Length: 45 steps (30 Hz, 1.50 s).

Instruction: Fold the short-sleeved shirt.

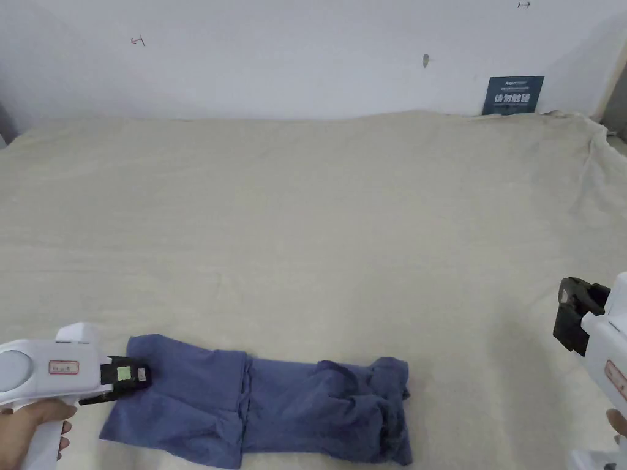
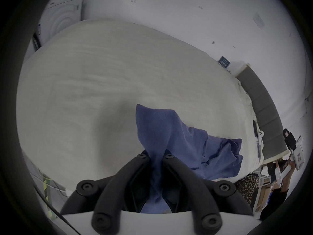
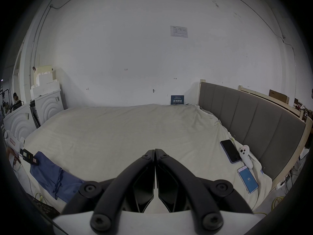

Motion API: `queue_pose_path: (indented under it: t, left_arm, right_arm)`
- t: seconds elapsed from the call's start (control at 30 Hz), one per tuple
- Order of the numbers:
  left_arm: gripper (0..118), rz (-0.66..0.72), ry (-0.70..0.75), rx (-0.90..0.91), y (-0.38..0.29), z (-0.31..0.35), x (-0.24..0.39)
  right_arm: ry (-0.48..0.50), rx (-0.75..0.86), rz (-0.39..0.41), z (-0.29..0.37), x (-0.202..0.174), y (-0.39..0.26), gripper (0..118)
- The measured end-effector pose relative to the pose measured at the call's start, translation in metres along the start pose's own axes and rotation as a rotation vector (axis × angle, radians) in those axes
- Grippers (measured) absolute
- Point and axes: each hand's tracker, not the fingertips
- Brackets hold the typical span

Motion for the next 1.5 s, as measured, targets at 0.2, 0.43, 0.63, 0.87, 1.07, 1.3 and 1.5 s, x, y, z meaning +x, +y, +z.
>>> queue_pose_path:
  t: [0.2,0.43,0.63,0.87,1.07,1.3,1.5]
  left_arm:
    - [9,-0.008,-0.032,-0.009,0.004,0.008,0.041]
    - [9,-0.167,-0.183,-0.07,0.005,0.0,0.151]
    - [9,-0.269,-0.203,-0.152,-0.011,-0.051,0.229]
    - [9,-0.282,-0.187,-0.248,-0.047,-0.117,0.285]
    - [17,-0.324,-0.124,-0.249,-0.08,-0.153,0.309]
    - [73,-0.41,-0.149,-0.195,-0.104,-0.148,0.328]
    - [97,-0.371,-0.213,-0.064,-0.087,-0.098,0.324]
  right_arm:
    - [0.014,0.004,-0.002,0.002,-0.001,0.0,0]
    - [0.008,0.015,-0.012,0.01,0.008,0.0,0]
    - [-0.009,0.02,-0.02,0.019,0.019,-0.001,0]
    - [-0.036,0.012,-0.023,0.024,0.032,-0.007,0]
    - [-0.056,-0.002,-0.028,0.027,0.039,-0.013,0]
    - [-0.065,-0.008,-0.029,0.029,0.042,-0.014,0]
    - [-0.063,0.001,-0.031,0.03,0.041,-0.011,0]
